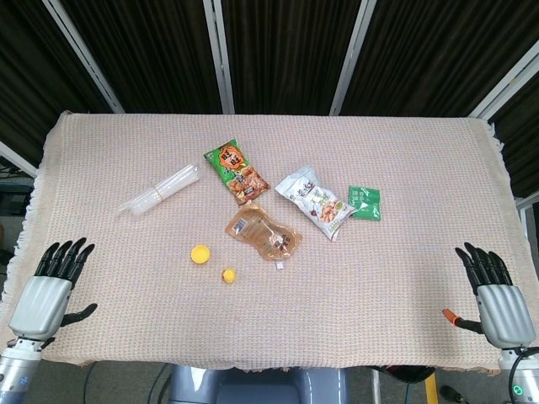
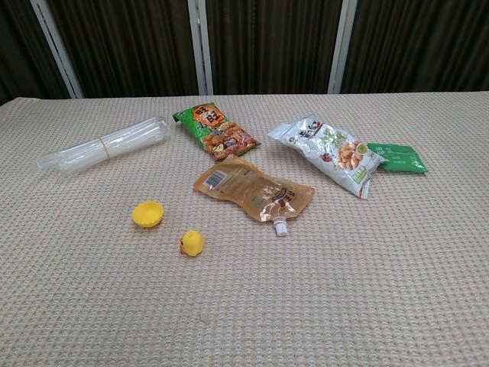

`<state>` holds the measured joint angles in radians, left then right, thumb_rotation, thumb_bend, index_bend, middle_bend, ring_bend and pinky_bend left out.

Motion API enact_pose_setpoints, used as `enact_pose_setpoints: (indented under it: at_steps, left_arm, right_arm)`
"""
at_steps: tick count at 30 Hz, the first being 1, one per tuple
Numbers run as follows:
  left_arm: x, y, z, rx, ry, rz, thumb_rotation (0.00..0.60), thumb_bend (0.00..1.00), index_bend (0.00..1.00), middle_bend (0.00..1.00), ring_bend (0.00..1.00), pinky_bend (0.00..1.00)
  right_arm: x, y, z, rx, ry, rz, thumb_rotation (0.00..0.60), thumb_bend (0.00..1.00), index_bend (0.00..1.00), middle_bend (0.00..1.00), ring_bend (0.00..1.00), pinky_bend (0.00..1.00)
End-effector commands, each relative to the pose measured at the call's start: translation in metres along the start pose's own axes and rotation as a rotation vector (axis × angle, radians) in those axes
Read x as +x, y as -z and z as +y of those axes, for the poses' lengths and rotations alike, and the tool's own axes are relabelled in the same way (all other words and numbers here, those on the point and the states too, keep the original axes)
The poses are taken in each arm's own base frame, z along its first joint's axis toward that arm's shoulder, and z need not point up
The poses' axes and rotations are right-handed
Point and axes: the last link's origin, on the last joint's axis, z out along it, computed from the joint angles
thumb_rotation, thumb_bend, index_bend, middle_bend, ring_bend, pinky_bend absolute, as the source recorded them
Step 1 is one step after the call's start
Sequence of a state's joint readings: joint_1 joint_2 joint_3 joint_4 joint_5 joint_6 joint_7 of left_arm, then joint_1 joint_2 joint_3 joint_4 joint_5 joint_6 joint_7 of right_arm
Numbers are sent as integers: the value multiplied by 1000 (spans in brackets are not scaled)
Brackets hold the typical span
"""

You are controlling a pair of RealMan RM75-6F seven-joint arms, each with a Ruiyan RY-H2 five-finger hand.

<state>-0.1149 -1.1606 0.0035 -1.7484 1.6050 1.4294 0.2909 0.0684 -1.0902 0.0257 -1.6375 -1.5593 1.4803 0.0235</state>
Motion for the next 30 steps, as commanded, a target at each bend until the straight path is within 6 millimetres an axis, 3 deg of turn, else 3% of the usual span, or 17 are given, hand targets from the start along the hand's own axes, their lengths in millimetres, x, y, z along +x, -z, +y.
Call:
enact_pose_setpoints:
  at_steps: [1,5,10,16,30]
  left_arm:
    - [2,-19,14,-45,-30,-15,600,0,29,0,0,0]
    - [-1,-44,40,-121,-64,-62,600,0,138,0,0,0]
    - [-8,-81,82,-239,-106,-136,600,0,162,0,0,0]
    - [-21,-112,123,-360,-165,-210,600,30,218,0,0,0]
    - [-62,-155,182,-432,-220,-298,600,147,264,0,0,0]
  right_arm:
    - [0,0,0,0,-1,-3,600,10,34,0,0,0]
    - [0,-1,0,-3,-1,-4,600,10,34,0,0,0]
    - [-1,-3,2,-14,-6,-9,600,11,34,0,0,0]
    - [-1,-6,3,-27,-16,-15,600,10,34,0,0,0]
    - [0,-9,8,-57,-51,-23,600,11,34,0,0,0]
